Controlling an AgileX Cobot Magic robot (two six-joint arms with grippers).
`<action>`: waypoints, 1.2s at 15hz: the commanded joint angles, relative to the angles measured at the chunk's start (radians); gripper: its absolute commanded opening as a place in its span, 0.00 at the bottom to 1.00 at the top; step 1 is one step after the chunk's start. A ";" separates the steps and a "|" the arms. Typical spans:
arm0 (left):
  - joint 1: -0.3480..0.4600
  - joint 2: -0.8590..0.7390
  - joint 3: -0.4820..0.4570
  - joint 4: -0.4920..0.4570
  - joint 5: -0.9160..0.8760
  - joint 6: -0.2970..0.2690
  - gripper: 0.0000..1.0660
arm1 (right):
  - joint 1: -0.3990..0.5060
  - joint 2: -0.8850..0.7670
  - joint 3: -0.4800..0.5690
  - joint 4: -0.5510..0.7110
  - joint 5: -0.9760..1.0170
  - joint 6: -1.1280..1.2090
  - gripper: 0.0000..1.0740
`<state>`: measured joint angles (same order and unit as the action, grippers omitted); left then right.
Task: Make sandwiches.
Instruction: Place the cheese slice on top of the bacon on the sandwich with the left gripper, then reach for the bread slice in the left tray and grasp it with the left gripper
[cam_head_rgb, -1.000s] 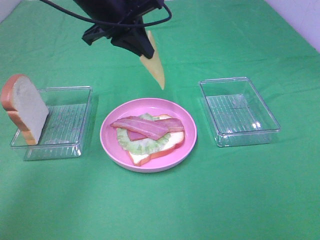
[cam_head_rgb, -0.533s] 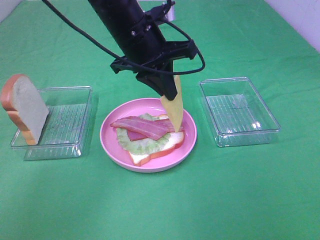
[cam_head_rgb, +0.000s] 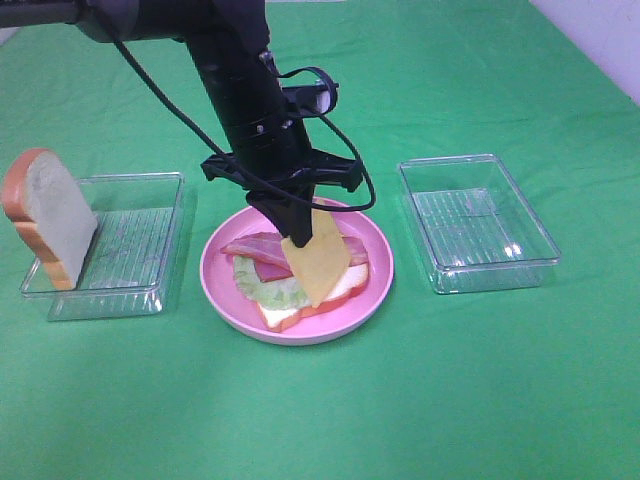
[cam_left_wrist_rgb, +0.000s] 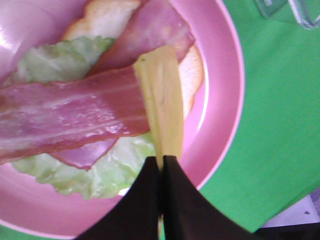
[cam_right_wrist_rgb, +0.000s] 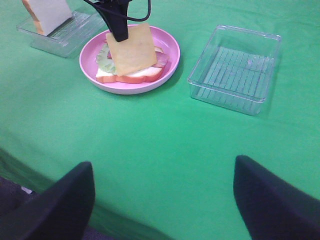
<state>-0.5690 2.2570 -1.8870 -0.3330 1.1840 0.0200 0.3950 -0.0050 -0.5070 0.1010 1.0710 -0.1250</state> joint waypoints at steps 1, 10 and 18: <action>-0.002 0.005 0.004 0.070 -0.011 -0.045 0.00 | 0.001 -0.015 0.004 -0.001 -0.006 -0.006 0.68; -0.002 0.009 -0.114 0.323 0.041 -0.243 0.69 | 0.001 -0.015 0.004 -0.001 -0.006 -0.006 0.68; 0.057 -0.139 -0.252 0.419 0.097 -0.283 0.70 | 0.001 -0.015 0.004 -0.001 -0.006 -0.006 0.68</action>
<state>-0.5210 2.1320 -2.1390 0.0700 1.2100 -0.2460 0.3950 -0.0050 -0.5070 0.1010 1.0710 -0.1250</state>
